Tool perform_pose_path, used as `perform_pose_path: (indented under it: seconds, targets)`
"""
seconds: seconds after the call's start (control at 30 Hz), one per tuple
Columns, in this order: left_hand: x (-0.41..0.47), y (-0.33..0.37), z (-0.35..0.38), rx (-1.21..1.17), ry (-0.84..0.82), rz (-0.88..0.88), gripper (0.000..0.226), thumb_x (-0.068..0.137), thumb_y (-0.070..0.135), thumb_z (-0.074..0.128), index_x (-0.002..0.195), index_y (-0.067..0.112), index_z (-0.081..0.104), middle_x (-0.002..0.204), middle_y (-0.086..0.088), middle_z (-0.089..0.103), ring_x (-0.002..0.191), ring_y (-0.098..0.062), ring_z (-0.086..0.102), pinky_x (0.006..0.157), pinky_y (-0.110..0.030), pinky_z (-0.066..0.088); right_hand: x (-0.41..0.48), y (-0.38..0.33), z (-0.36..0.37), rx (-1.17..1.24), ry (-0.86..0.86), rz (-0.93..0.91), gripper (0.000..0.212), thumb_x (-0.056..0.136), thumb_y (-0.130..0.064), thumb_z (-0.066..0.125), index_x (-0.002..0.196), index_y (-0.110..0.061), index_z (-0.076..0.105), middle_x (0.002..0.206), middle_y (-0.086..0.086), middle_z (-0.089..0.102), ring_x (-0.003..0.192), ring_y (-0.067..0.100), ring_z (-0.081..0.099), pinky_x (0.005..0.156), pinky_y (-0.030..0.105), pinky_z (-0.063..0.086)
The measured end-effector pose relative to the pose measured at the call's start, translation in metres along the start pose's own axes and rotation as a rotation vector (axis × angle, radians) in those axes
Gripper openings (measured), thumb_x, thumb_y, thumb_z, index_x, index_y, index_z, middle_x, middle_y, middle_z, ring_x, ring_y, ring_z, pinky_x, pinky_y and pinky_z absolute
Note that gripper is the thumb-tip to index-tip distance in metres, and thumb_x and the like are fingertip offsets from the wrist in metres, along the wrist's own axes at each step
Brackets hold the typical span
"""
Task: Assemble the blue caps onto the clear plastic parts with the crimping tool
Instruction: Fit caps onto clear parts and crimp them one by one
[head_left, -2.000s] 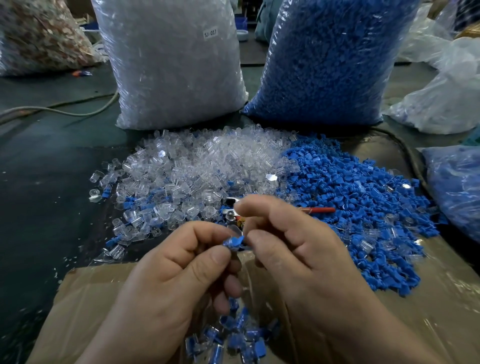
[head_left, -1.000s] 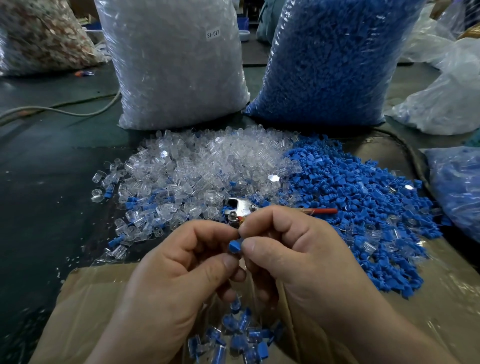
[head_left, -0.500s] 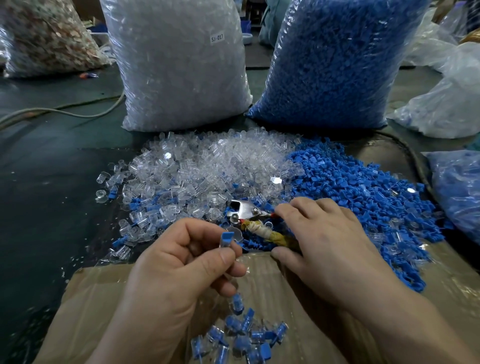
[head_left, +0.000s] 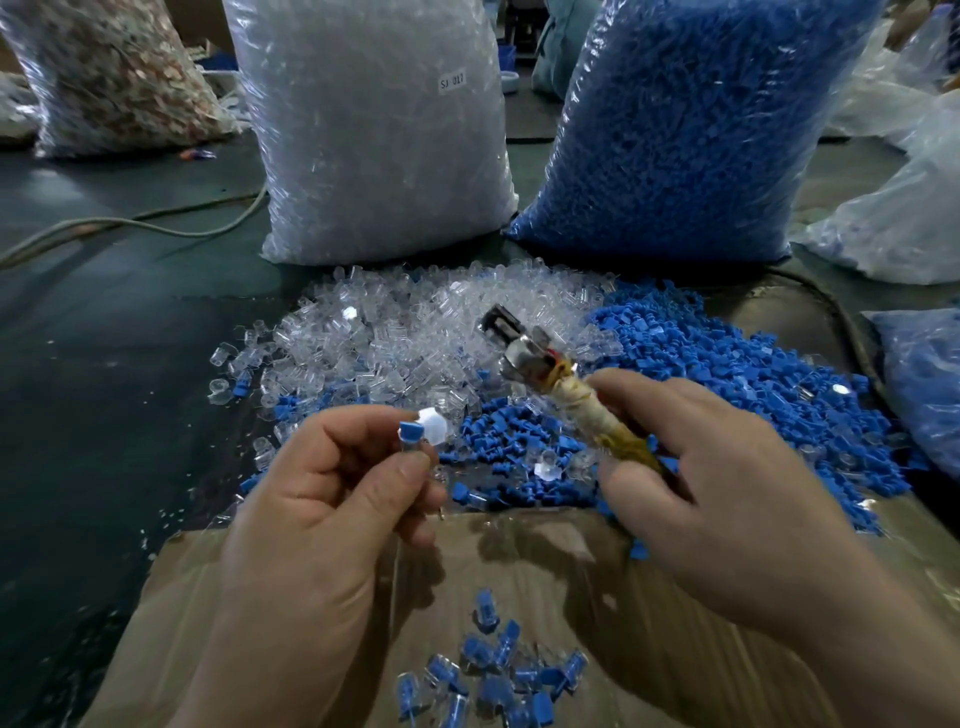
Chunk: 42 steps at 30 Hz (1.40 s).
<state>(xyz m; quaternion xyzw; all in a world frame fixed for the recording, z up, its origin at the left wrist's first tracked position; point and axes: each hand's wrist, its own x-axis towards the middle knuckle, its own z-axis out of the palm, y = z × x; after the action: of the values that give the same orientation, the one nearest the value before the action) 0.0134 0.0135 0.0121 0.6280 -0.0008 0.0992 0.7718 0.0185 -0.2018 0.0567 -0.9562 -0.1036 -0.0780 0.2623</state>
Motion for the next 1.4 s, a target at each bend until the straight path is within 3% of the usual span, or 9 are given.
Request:
perform_pose_path:
  seconds: [0.1,0.27,0.5,0.9,1.13,1.3,1.4]
  targets:
    - [0.003,-0.001,-0.002,0.012,0.014,0.079,0.022,0.070,0.025,0.073,0.092,0.029,0.076,0.080,-0.005,0.072,0.067,-0.015,0.070,0.052,-0.020,0.054,-0.002,-0.006,-0.003,0.001,-0.095,-0.060,0.029,0.074,-0.042,0.045,0.103,-0.040,0.050,0.082,-0.016,0.054,0.085,0.002,0.049,0.066,0.026,0.042]
    - [0.004,0.001,-0.006,0.067,0.003,0.158,0.044,0.067,0.056,0.083,0.100,0.029,0.074,0.083,-0.002,0.072,0.068,-0.013,0.070,0.056,-0.021,0.055,-0.005,-0.011,-0.008,0.002,-0.185,-0.129,0.042,0.075,-0.046,0.044,0.115,-0.042,0.052,0.096,-0.023,0.059,0.094,0.001,0.054,0.077,0.023,0.046]
    - [0.003,-0.005,-0.012,0.204,0.015,0.249,0.030,0.080,0.039,0.073,0.108,0.029,0.071,0.086,-0.004,0.072,0.067,-0.015,0.069,0.059,-0.021,0.056,-0.005,-0.006,-0.006,0.034,-0.268,-0.177,0.063,0.071,-0.053,0.035,0.132,-0.043,0.046,0.123,-0.034,0.053,0.114,-0.010,0.048,0.094,0.017,0.042]
    - [0.007,-0.008,-0.015,0.264,-0.054,0.307,0.027,0.080,0.046,0.076,0.104,0.034,0.073,0.084,-0.001,0.072,0.063,-0.013,0.066,0.057,-0.017,0.054,-0.004,-0.005,-0.007,0.109,-0.291,-0.194,0.055,0.071,-0.053,0.036,0.126,-0.050,0.039,0.116,-0.035,0.054,0.108,-0.009,0.052,0.084,0.017,0.046]
    - [0.008,-0.004,-0.018,0.257,-0.117,0.259,0.034,0.078,0.051,0.078,0.104,0.030,0.073,0.085,-0.002,0.071,0.065,-0.015,0.066,0.057,-0.022,0.055,-0.005,-0.003,-0.011,0.175,-0.329,-0.185,0.045,0.073,-0.048,0.042,0.118,-0.046,0.047,0.107,-0.020,0.063,0.095,0.005,0.062,0.076,0.037,0.056]
    - [0.008,-0.006,-0.020,0.300,-0.123,0.286,0.033,0.084,0.047,0.075,0.111,0.029,0.071,0.088,-0.002,0.071,0.067,-0.016,0.067,0.057,-0.023,0.056,-0.005,-0.002,-0.009,0.126,-0.305,-0.199,0.046,0.074,-0.049,0.044,0.119,-0.048,0.044,0.111,-0.024,0.060,0.099,0.002,0.060,0.077,0.030,0.055]
    - [0.006,-0.005,-0.022,0.306,-0.127,0.269,0.038,0.083,0.054,0.073,0.113,0.031,0.070,0.092,-0.004,0.073,0.072,-0.018,0.071,0.059,-0.025,0.058,-0.004,-0.001,-0.006,0.073,-0.277,-0.207,0.048,0.073,-0.054,0.043,0.121,-0.050,0.040,0.116,-0.029,0.057,0.106,-0.005,0.055,0.084,0.023,0.052]
